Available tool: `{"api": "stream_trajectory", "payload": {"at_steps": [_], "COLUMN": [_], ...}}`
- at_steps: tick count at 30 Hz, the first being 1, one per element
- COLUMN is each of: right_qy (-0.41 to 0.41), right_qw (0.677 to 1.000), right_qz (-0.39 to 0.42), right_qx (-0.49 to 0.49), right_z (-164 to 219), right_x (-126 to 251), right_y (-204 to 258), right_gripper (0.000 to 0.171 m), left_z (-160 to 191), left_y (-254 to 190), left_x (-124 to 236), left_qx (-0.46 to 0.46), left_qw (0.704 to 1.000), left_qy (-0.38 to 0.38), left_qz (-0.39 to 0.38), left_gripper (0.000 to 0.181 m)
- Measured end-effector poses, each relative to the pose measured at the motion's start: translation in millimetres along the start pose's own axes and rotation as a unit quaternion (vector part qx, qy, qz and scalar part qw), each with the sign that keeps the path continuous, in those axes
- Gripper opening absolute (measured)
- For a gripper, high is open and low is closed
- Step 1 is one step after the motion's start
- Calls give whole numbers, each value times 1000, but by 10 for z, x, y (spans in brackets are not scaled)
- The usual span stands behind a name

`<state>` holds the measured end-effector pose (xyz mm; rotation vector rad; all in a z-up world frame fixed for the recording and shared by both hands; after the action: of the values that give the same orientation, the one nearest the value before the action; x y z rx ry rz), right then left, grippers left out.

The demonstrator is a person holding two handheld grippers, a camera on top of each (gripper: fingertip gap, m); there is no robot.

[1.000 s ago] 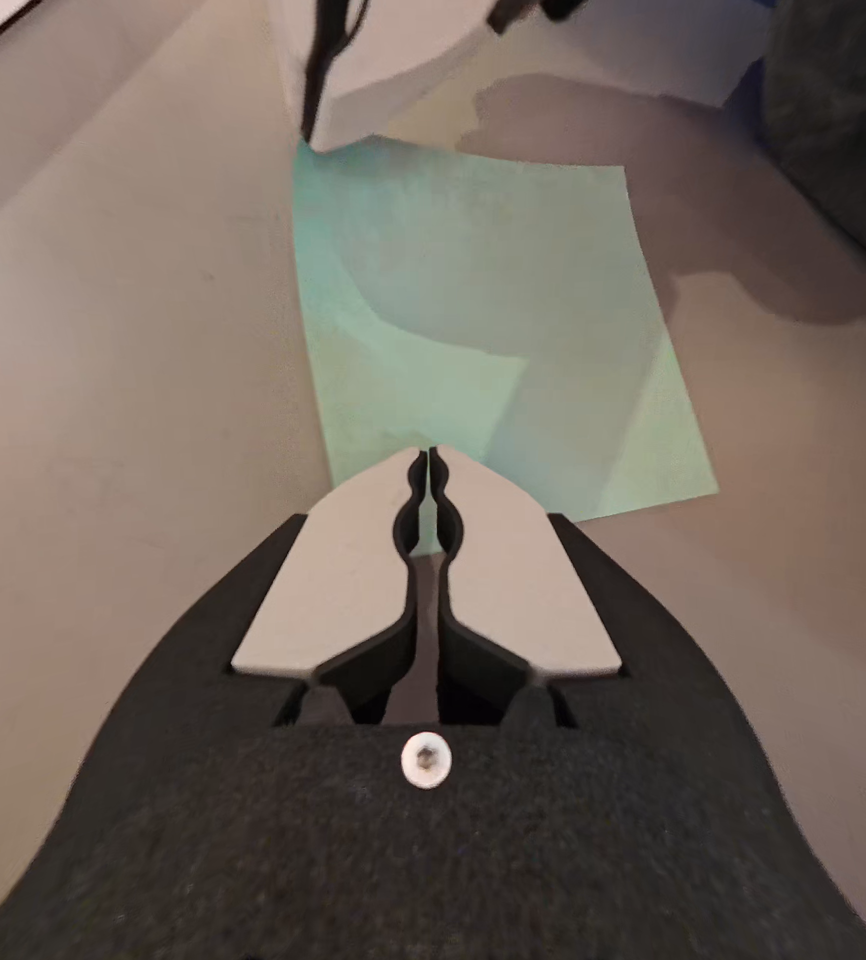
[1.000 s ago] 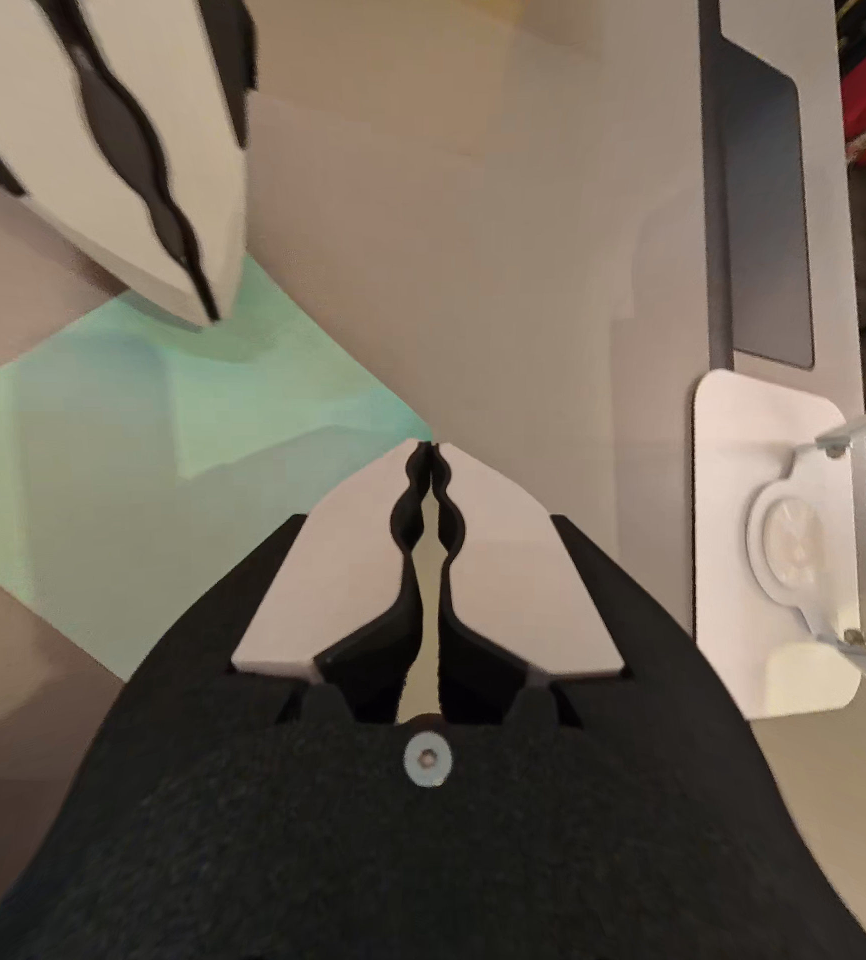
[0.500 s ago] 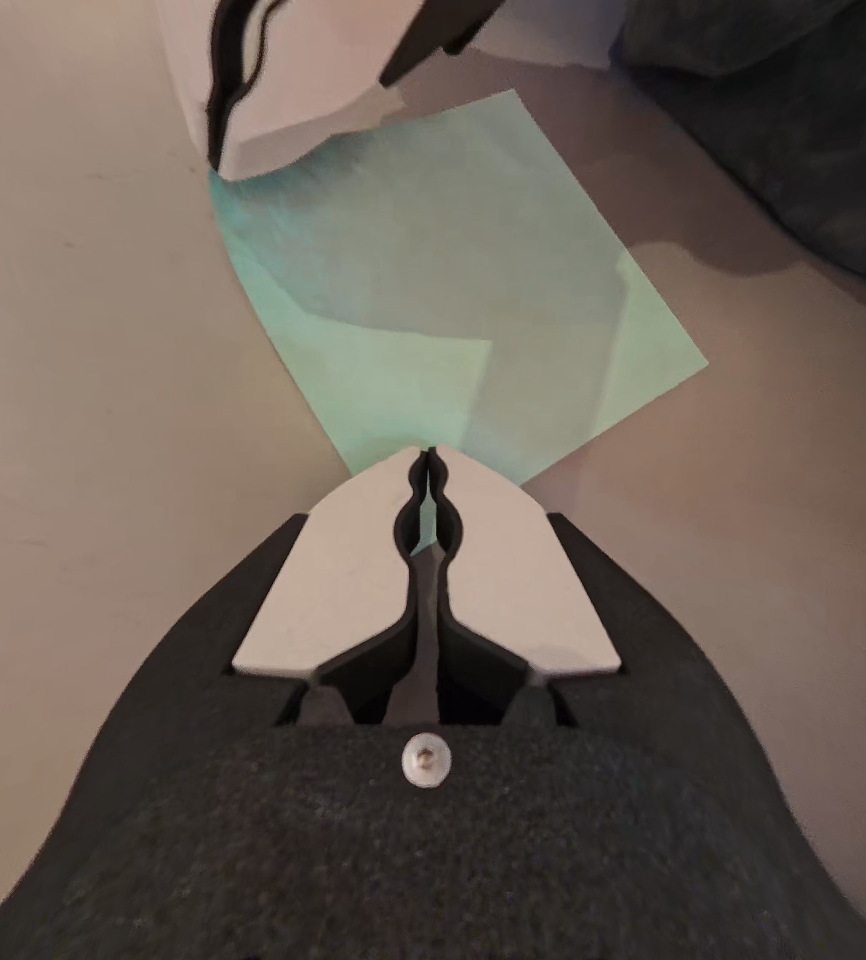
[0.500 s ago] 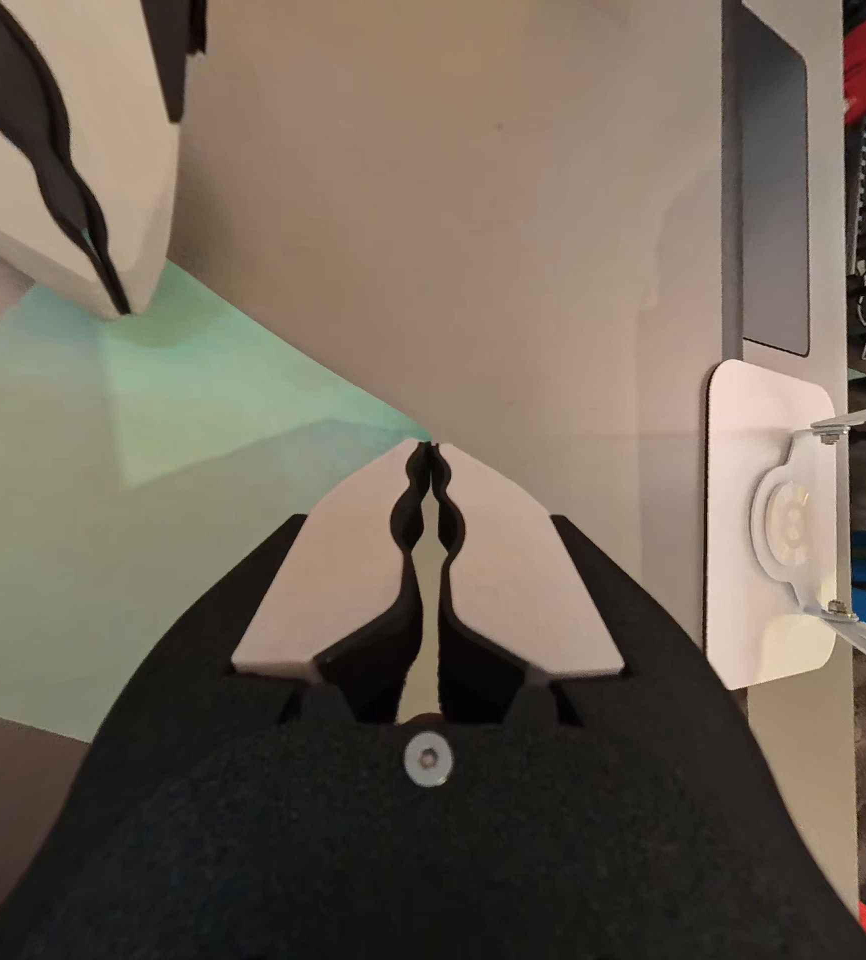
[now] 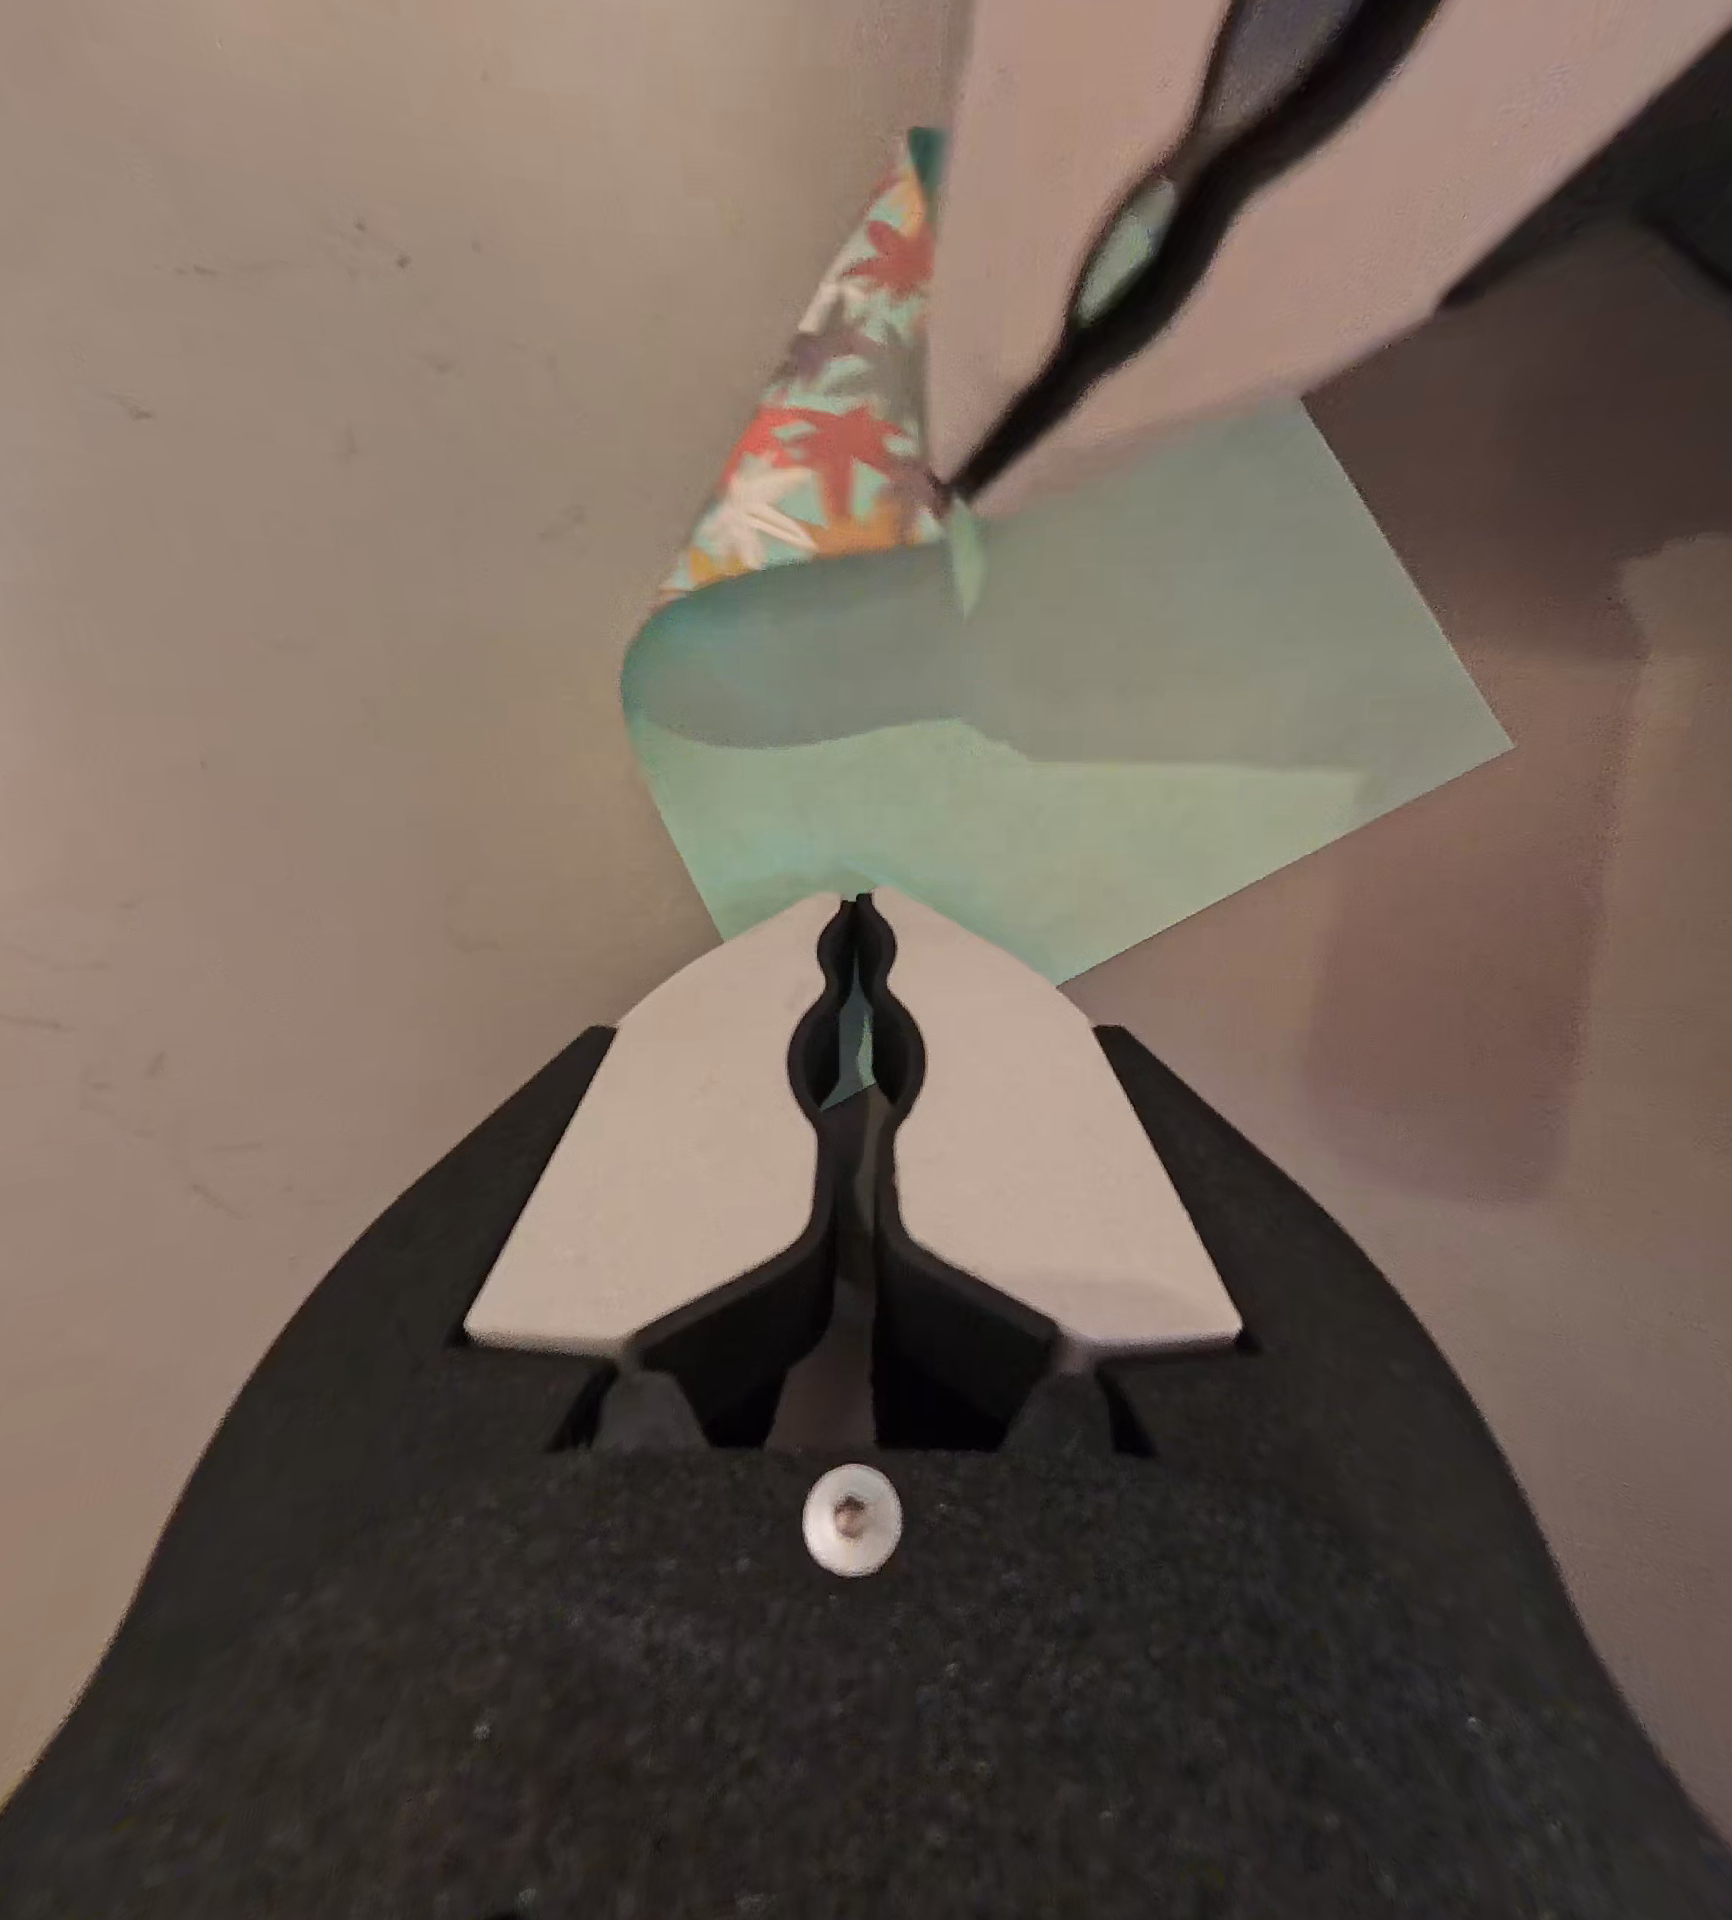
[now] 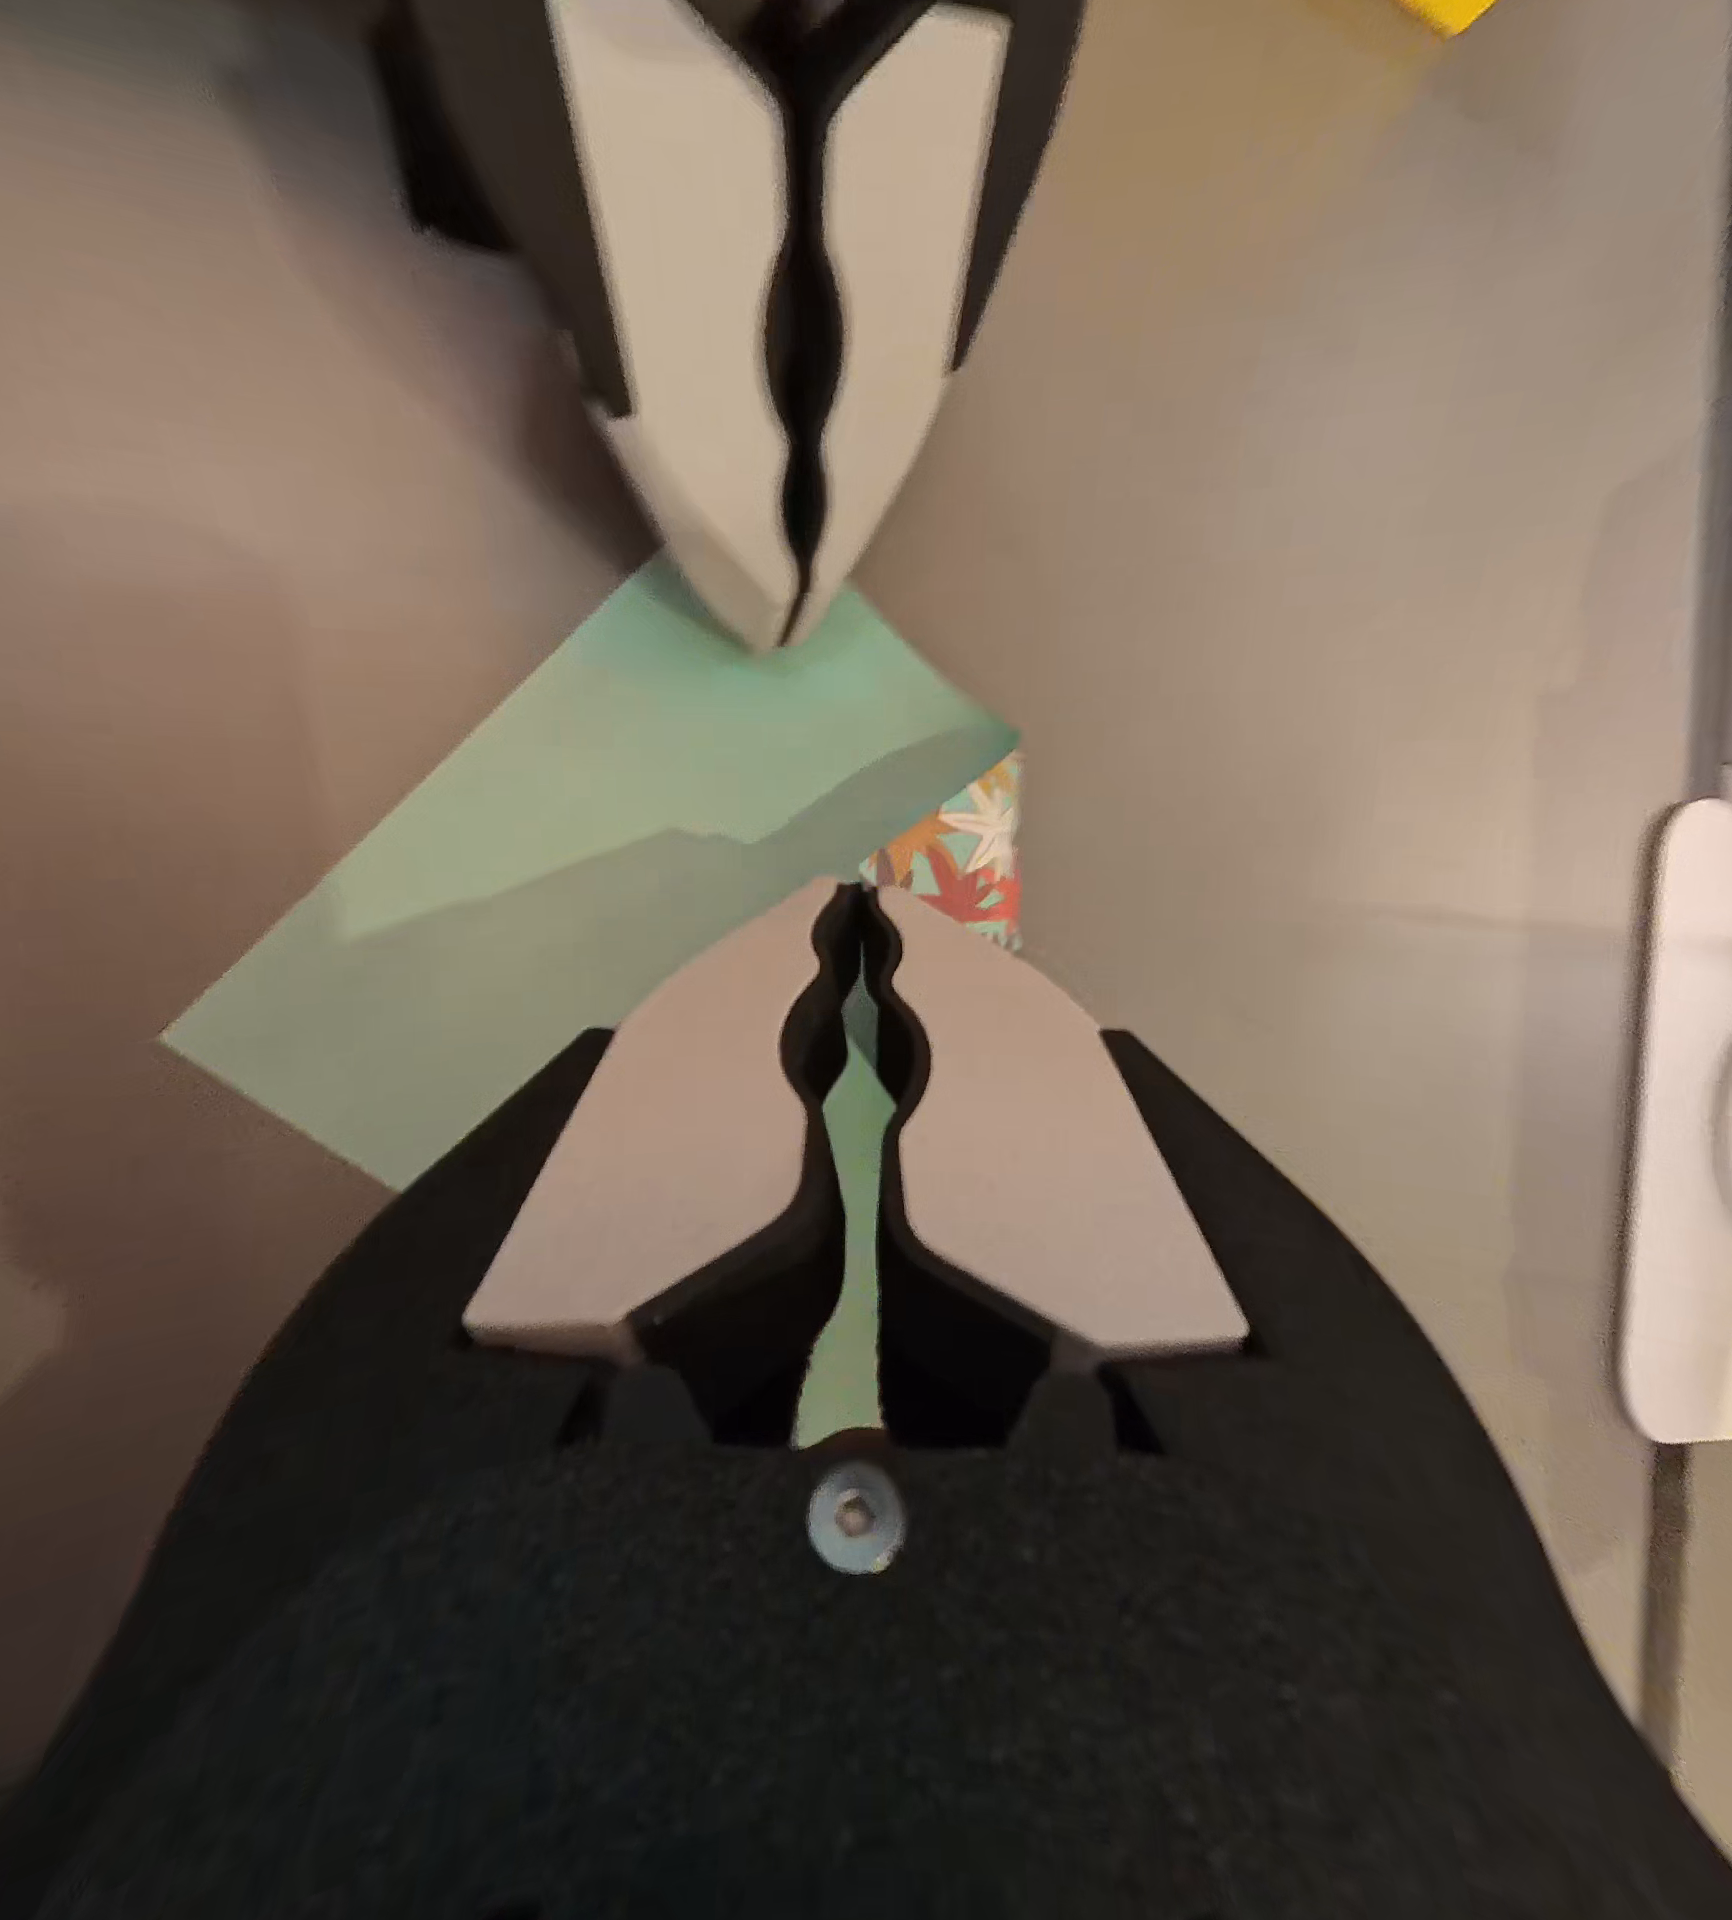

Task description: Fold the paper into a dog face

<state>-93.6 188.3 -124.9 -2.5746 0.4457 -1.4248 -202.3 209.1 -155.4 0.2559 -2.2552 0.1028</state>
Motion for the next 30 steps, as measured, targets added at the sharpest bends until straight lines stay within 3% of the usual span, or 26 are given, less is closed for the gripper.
{"api": "stream_trajectory", "payload": {"at_steps": [4,16,30], "right_qy": [39,28,21], "right_qw": [999,999,998], "right_qz": [-25,-23,-40], "right_qx": [-12,-23,-45], "right_z": [159,130,88], "right_x": [-187,-206,-94], "right_y": [202,196,590], "right_gripper": [0,0,0], "left_z": [-6,-135,-151], "left_y": [-10,-405,-432], "left_x": [0,-99,-118], "left_qx": [-6,-53,-43], "left_qw": [1000,999,999], "left_qy": [6,3,4], "left_qz": [-10,9,-10], "left_gripper": [0,0,0]}}
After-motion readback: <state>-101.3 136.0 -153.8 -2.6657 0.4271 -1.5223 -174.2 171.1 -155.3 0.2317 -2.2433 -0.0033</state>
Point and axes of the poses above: each gripper's, where its closed fingertips meet, x back along the fingers, z out of its underside, y = z × x across the jaws, the point moved 5 cm from there along x, back along the fingers, and after that the axes turned 5 degrees about -z, right-handed, at the moved point
